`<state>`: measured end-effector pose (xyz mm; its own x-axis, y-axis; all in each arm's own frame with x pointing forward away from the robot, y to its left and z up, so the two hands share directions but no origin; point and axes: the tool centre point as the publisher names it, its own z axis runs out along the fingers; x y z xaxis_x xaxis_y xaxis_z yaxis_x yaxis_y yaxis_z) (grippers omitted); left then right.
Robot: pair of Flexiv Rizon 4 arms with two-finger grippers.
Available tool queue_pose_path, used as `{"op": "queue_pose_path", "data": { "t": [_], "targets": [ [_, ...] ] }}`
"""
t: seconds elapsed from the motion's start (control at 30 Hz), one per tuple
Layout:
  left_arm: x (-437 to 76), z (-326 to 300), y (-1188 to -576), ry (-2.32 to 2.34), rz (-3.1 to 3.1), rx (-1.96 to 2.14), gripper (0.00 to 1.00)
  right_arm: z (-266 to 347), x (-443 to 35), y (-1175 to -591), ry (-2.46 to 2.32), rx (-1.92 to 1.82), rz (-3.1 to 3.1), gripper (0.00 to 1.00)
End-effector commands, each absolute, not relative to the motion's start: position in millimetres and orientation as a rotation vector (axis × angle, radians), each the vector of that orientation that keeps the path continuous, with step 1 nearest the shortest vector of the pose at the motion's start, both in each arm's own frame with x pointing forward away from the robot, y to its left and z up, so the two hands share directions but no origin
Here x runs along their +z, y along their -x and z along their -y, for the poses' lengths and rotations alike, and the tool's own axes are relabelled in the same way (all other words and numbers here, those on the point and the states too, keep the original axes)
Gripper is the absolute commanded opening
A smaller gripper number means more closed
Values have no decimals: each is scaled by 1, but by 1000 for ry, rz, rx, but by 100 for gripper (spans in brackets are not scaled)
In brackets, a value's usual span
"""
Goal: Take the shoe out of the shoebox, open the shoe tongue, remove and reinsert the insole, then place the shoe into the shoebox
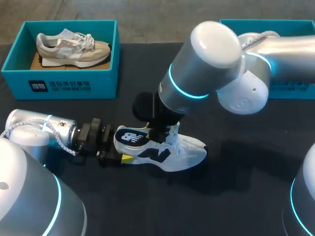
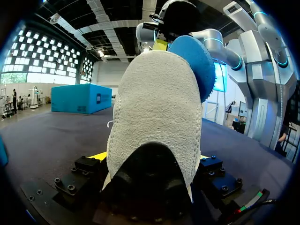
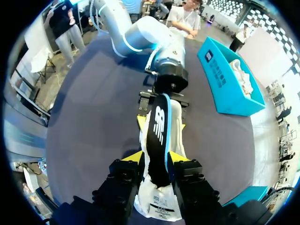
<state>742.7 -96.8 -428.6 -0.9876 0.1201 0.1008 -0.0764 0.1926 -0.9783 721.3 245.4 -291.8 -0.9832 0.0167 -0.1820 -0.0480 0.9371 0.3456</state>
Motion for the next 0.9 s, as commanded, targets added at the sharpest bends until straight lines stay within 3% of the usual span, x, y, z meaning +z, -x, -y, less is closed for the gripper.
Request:
{"op": "queue_pose_path", "data": {
  "t": [0.03,0.57,0.8,0.9],
  "targets": [
    [-432,98,-744,40,2303,1904,0,-261,-295,-732,51,509,-2936,33],
    [-432,98,-744,40,2303,1904,0,-275,-309,-748,124,567,-2962,33],
    [-432,98,-744,40,2303,1904,0,-277,-312,-749,139,564,-2974,18],
    [-432,98,-744,40,2303,1904,0,-278,-314,-749,137,563,-2979,0]
  ]
}}
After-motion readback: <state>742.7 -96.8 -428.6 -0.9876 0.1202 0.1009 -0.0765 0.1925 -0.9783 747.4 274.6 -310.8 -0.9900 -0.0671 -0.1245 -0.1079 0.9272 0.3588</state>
